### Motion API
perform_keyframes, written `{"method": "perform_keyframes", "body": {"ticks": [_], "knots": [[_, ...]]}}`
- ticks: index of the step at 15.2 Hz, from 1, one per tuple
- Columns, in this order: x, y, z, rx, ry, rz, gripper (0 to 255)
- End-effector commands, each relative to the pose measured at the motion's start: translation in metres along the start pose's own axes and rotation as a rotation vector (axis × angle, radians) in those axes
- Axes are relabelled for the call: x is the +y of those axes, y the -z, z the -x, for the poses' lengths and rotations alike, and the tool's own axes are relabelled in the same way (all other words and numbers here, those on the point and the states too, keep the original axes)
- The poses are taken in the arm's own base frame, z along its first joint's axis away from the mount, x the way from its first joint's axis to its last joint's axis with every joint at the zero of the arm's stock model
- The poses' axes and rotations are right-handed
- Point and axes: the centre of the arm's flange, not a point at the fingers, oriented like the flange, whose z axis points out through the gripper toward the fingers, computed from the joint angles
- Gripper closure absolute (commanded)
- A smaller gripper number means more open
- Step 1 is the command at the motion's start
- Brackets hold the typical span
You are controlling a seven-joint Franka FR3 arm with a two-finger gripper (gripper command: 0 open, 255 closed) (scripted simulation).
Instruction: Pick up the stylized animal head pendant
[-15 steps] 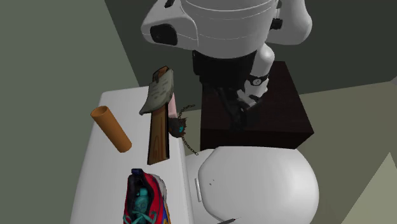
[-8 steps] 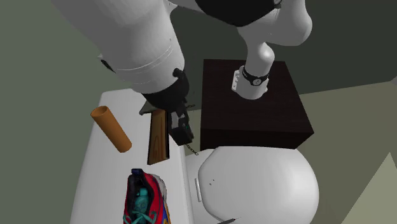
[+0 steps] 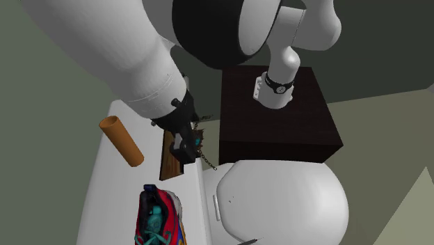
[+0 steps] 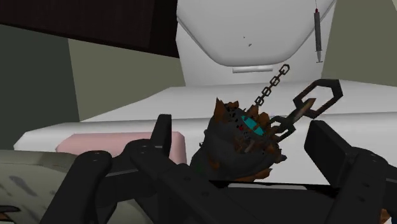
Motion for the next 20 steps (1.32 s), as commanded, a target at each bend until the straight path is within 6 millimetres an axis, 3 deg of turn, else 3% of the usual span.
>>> {"method": "perform_keyframes", "body": {"ticks": [1, 3, 4, 13, 20], "knots": [[-0.001, -0.013, -0.003, 0.000, -0.001, 0.000, 0], [-0.001, -0.013, -0.003, 0.000, -0.001, 0.000, 0], [-0.002, -0.013, -0.003, 0.000, -0.001, -0.001, 255], [-0.001, -0.013, -0.003, 0.000, -0.001, 0.000, 255], [0.003, 0.023, 0.006, 0.000, -0.001, 0.000, 255]]}}
